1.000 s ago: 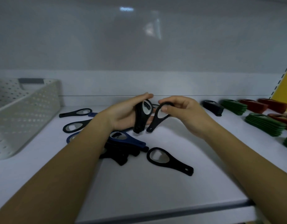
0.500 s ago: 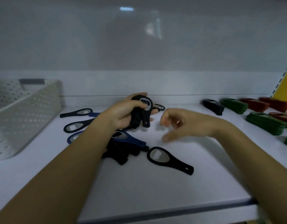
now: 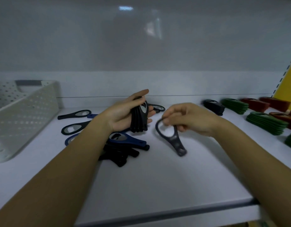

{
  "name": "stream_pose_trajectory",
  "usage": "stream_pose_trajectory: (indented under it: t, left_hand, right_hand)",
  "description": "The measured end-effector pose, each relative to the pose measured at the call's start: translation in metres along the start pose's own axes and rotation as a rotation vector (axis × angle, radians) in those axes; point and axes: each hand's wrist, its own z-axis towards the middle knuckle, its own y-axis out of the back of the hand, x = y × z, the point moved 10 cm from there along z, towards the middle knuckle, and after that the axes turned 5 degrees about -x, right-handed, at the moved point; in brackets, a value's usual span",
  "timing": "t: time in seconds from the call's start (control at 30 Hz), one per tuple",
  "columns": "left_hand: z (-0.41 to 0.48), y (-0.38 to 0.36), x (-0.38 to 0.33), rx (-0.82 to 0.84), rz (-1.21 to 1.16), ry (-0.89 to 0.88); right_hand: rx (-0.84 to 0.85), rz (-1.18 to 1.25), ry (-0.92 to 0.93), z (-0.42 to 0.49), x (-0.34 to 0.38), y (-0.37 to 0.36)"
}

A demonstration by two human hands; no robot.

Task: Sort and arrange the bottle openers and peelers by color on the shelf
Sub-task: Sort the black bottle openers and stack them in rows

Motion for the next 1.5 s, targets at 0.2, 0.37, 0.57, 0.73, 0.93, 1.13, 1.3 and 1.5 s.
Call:
stream_pose_trajectory:
  t: [0.2, 0.37, 0.57, 0.73, 0.93, 1.13, 1.3, 1.5]
  left_hand:
    - [-0.004, -0.027, 0.005, 0.173, 0.181, -0.045]
    - [-0.002, -0.027, 0.011, 0.135, 0.098, 0.023]
    - [0.004, 0.024, -0.01, -0.181, -0.195, -0.041]
    - [0.0, 0.047, -0.021, -0.249, -0.33, -0.057]
    - [0.002, 0.049, -0.03, -0.219, -0.386, -0.108]
    - [-0.002, 0.038, -0.027, -0.197, -0.268, -0.099]
    - [-0.003, 0.032, -0.027, -0.163, -0.183, -0.101]
    - [-0.005, 0.022, -0.025, -0.155, -0.13, -0.114]
  right_hand:
    - [-0.231, 0.451, 0.085, 0.004, 0.006, 0.025]
    - [-0.242, 0.493, 0.145, 0.006, 0.009, 0.014]
    - [-0.155, -0.179, 0.248, -0.001, 0.017, -0.023]
    - [0.056, -0.485, 0.326, -0.007, 0.013, -0.072]
    - [-0.132, -0.147, 0.149, 0.002, 0.003, -0.031]
    - [-0.317, 0.26, 0.119, 0.004, 0.001, 0.012]
    - [-0.521, 0.199, 0.224, -0.001, 0.012, 0.037]
    - [-0.819, 0.139, 0.412, -0.028, 0.029, 0.064]
